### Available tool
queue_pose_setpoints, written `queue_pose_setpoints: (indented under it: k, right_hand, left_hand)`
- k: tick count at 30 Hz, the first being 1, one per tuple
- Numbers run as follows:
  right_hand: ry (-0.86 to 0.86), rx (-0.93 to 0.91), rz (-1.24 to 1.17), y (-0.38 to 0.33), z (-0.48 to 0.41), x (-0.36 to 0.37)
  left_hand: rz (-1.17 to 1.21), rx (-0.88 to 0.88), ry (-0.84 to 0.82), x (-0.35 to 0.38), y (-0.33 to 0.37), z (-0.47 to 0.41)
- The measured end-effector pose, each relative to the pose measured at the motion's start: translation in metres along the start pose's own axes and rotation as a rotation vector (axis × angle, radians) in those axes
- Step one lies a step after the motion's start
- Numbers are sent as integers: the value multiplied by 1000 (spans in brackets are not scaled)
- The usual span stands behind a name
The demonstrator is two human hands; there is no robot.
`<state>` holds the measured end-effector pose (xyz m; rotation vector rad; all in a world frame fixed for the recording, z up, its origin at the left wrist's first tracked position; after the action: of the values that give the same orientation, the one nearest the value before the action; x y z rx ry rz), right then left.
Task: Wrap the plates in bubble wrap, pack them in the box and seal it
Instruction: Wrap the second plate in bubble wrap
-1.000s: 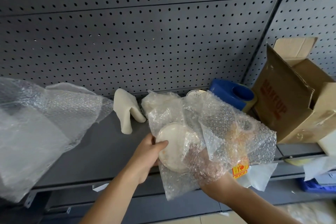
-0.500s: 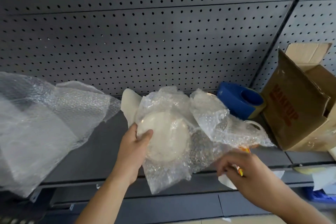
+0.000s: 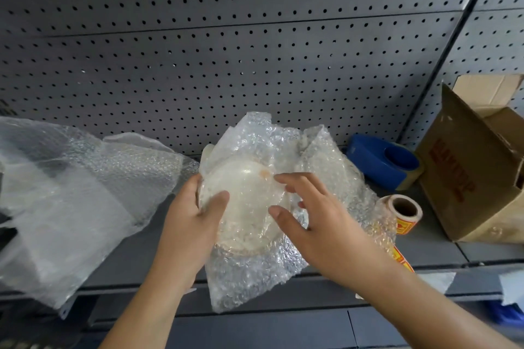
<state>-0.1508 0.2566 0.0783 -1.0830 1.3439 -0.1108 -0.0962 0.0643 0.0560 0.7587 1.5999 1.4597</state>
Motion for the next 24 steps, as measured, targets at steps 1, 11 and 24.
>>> queue_pose_setpoints:
  k: [1,11,24]
  right_hand:
    - [-3,36,-18,5,-2,3]
    - [-145,390,-479,33,-15,19]
    - [-518,447,-1285,18,-10,22]
  left_hand:
    - [-23,8,2,-1,2,1]
    - [251,-140,-64,-7,3,-2]
    - [507,-381,-321,10,10,-7]
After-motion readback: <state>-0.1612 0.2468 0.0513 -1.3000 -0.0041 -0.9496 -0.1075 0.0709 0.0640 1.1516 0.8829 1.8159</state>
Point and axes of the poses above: each hand's wrist, its own z-axis away from the middle knuckle, its own x-axis out of the palm, y = z × x, the point moved 5 cm from there along -z, towards the middle knuckle, and after that the axes turned 4 degrees about z, right-handed, at the moved point
